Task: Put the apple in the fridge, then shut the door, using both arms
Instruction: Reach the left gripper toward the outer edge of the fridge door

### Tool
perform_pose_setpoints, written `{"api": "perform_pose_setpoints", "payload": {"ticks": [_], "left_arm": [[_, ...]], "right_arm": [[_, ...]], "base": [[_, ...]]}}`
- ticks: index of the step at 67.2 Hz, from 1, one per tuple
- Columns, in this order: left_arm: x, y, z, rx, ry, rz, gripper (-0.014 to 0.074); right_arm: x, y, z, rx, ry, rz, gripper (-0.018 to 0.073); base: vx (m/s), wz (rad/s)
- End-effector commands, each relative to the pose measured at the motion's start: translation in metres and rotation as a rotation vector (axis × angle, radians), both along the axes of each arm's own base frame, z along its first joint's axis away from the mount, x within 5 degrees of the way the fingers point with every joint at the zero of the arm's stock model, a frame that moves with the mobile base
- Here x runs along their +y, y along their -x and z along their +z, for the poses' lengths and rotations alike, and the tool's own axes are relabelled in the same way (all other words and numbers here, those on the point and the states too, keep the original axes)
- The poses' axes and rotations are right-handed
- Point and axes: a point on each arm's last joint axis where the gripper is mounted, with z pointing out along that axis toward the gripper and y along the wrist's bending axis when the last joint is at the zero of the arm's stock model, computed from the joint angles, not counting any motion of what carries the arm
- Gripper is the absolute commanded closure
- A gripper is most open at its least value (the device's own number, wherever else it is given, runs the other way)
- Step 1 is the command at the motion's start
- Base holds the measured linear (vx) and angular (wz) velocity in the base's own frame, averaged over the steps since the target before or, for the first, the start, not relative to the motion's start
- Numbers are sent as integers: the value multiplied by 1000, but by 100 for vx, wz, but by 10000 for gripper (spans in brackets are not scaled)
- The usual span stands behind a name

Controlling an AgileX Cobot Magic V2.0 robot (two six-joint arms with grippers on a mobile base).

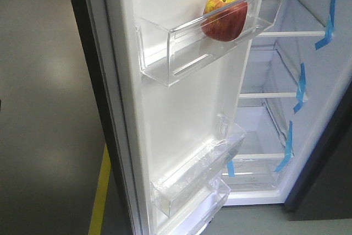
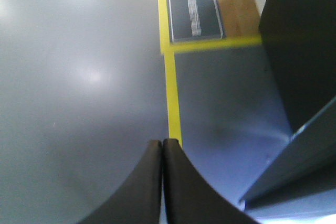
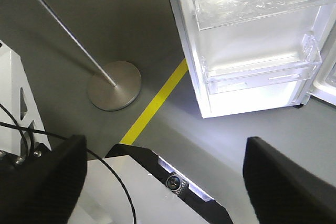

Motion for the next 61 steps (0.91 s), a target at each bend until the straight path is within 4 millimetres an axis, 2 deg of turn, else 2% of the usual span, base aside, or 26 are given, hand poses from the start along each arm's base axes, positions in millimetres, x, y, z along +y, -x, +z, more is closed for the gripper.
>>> {"api": "perform_pose_setpoints", "payload": {"ticks": [1, 13, 27, 47, 61], "left_arm": [[-1, -24, 11, -21, -14, -13, 603], [-3, -61, 10, -2, -2, -28, 603], [-16, -103, 12, 16, 35, -178, 603], [-39, -163, 15, -14, 216, -338, 603], [-57, -188, 10, -17, 400, -444, 603]], "right_arm": [[2, 1, 6, 10, -11, 21, -20], [2, 1, 6, 10, -11, 21, -20], [2, 1, 6, 10, -11, 21, -20], [2, 1, 6, 9, -10, 22, -20], [2, 1, 6, 9, -10, 22, -20]], "base": [[0, 0], [0, 0], [0, 0], [0, 0], [0, 0]]}}
